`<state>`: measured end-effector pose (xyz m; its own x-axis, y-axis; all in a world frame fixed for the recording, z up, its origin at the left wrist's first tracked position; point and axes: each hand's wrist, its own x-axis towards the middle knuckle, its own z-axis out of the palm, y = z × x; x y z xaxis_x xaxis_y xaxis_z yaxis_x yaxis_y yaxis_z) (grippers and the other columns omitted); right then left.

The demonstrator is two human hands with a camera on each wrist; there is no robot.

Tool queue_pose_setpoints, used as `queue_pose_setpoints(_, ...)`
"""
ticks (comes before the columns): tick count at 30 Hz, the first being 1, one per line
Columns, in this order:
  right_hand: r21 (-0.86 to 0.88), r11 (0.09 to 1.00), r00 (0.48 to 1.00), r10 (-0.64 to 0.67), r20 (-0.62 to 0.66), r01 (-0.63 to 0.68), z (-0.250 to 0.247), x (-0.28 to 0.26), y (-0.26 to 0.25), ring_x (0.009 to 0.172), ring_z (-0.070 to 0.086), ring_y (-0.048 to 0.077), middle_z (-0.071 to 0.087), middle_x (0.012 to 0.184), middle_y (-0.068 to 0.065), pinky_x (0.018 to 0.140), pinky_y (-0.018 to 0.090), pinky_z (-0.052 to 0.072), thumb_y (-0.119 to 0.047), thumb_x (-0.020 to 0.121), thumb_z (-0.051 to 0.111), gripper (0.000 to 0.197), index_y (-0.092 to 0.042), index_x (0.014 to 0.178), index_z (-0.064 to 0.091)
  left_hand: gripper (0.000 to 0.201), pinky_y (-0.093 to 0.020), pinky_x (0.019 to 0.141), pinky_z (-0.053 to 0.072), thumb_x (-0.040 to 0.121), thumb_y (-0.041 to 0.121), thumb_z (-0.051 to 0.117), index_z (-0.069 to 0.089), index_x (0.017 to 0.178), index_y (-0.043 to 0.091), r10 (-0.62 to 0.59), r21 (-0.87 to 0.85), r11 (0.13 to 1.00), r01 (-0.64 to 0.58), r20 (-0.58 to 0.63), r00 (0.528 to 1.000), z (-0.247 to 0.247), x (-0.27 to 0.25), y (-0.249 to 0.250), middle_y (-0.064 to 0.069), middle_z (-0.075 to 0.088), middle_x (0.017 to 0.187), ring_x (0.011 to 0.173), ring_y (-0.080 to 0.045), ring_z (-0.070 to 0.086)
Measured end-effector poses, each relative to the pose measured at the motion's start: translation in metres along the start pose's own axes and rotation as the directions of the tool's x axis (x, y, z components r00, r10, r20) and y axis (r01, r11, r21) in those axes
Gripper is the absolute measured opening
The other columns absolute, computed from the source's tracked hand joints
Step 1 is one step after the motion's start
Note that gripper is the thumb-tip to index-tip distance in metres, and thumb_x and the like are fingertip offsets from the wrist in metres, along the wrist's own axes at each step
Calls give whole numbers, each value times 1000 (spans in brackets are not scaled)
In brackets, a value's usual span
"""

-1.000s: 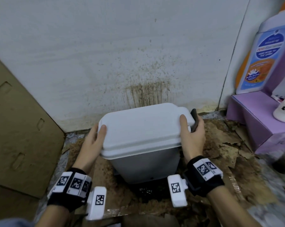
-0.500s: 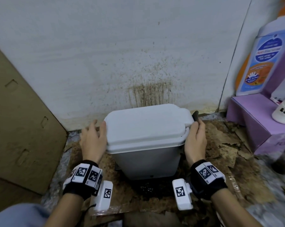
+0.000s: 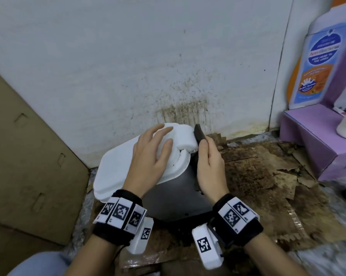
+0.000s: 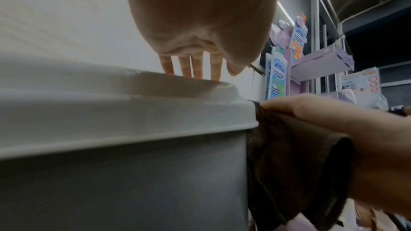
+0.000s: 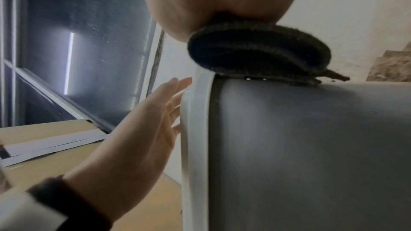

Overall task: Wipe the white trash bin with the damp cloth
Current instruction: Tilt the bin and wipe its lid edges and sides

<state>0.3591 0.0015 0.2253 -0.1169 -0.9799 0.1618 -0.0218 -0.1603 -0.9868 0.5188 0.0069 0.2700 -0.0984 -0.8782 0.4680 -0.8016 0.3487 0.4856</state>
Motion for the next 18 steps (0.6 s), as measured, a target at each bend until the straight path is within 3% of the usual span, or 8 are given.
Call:
queue_pose_setpoints(3, 49, 999, 998, -22, 53, 19, 7, -2, -7, 116, 60, 3, 67, 122, -11, 101, 29, 49, -39, 110, 32, 36, -31, 136, 55, 45, -35, 117, 28, 105, 45, 41, 50, 146, 29, 23, 25, 999, -24, 51, 998, -4, 9, 1, 14, 43, 152, 143, -4, 34)
queue_pose_setpoints(5, 78, 997, 993, -33, 113, 24, 9, -2, -12, 105, 63, -3, 69, 113, -12, 90, 17, 49, -33, 111, 33, 31, -36, 130, 57, 48, -35, 118, 27, 104, 49, 42, 48, 148, 31, 33, 61, 997, -37, 77, 996, -5, 13, -2, 15, 42, 153, 143, -4, 33)
queue_pose_setpoints(8, 121, 993, 979, -41, 199, 17, 13, -1, -16, 108, 63, -5, 69, 114, -16, 90, 13, 48, -31, 111, 33, 32, -36, 131, 57, 49, -39, 117, 30, 103, 51, 41, 49, 148, 31, 45, 122, 991, -53, 70, 997, -7, 15, -11, 14, 44, 152, 142, -6, 36)
queue_pose_setpoints(11, 151, 989, 976, -30, 217, -3, 19, 4, -14, 118, 60, -3, 67, 123, -18, 100, 19, 47, -33, 111, 33, 36, -30, 138, 56, 47, -38, 114, 32, 103, 49, 40, 51, 146, 31, 45, 139, 989, -50, 39, 998, -10, 16, -18, 13, 47, 149, 139, -7, 39)
queue_pose_setpoints(15, 121, 990, 997, 65, 34, -69, 28, 12, -3, 138, 48, 11, 56, 146, -4, 117, 41, 39, -45, 108, 33, 49, -23, 149, 46, 45, -31, 113, 29, 104, 46, 42, 52, 145, 32, 37, 123, 992, -39, 21, 999, -13, 17, -22, 15, 49, 147, 139, -6, 39)
queue_pose_setpoints(18, 22, 996, 996, 83, -26, -83, 33, 14, -2, 143, 41, 13, 50, 152, -5, 120, 39, 34, -39, 109, 31, 47, -24, 153, 42, 44, -35, 115, 30, 104, 45, 43, 53, 144, 32, 37, 98, 995, -37, 2, 999, -13, 16, -25, 15, 49, 146, 139, -4, 38)
